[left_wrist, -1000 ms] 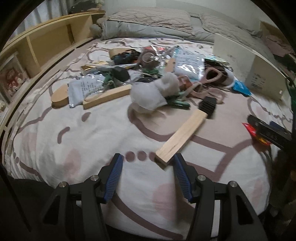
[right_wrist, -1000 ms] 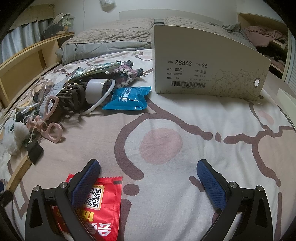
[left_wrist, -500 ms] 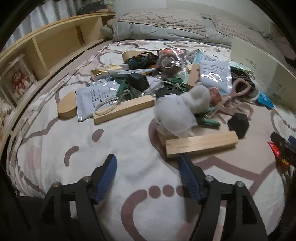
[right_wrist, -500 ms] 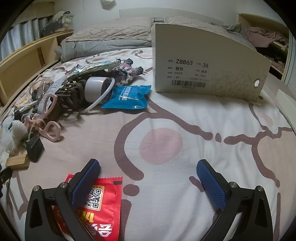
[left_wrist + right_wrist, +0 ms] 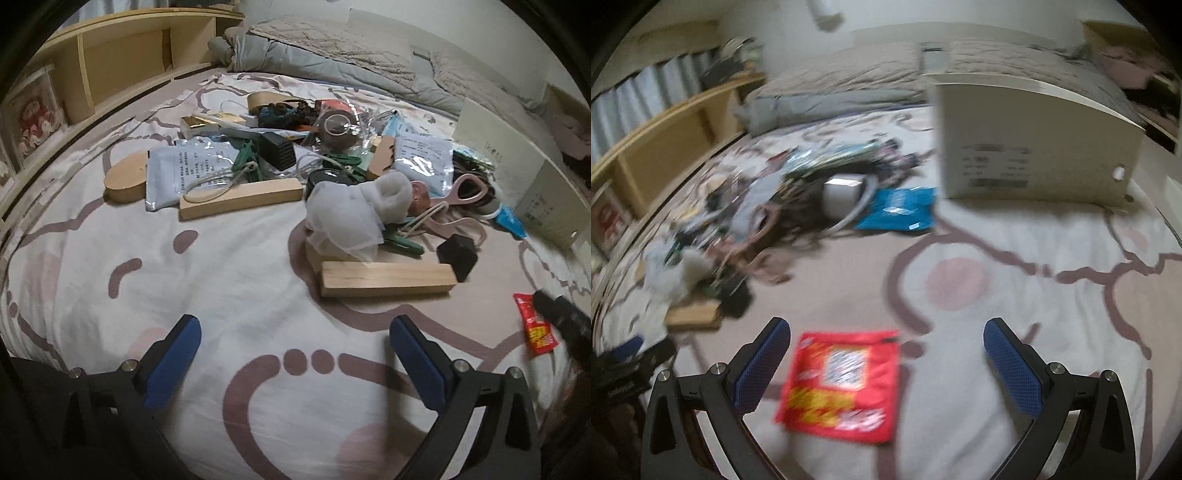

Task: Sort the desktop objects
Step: 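Move the open left tool to the light wooden bar while the right tool approaches the red packet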

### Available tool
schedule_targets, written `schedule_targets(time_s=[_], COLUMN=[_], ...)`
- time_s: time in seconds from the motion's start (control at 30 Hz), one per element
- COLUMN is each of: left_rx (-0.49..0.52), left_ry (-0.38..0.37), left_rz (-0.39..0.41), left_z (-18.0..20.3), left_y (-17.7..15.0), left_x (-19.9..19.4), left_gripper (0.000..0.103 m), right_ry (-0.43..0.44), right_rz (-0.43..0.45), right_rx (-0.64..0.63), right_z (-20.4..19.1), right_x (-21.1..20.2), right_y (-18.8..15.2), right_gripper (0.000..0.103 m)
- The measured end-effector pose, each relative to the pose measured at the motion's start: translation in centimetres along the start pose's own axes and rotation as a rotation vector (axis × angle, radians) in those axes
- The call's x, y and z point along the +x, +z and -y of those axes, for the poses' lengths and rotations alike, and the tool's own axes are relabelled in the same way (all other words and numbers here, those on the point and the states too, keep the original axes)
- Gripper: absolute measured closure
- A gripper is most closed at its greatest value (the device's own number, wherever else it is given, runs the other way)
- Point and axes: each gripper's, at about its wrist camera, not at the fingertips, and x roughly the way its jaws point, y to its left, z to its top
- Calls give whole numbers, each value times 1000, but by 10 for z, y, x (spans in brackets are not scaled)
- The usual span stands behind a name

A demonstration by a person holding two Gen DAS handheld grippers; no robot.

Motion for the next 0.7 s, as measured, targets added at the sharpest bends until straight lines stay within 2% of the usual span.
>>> schedule_targets(time_s=[0.17,0.3,0.4,0.5,0.7], left_rx=[-10,-3,9,22,26], left_ry=[-57,-96,-103,-110,-89], left_rz=[11,17,20,20,22], left_z=[2,9,17,27,44], left_y=[-2,0,-1,-1,1], left_x=[-4,-3,-1,1,8], left_gripper=[0,0,0,0,0], right_ry=[-11,-51,-98,-102,-132], right_rz=[-42,-40,-41,-31,20], right_rx=[-56,-63,-55,-21,-46], right_z=[-13,-5,8,25,18], right_x=[12,11,12,10,10], right_y=[-9,-13,-10,-14,-22], right_gripper=[0,0,0,0,0])
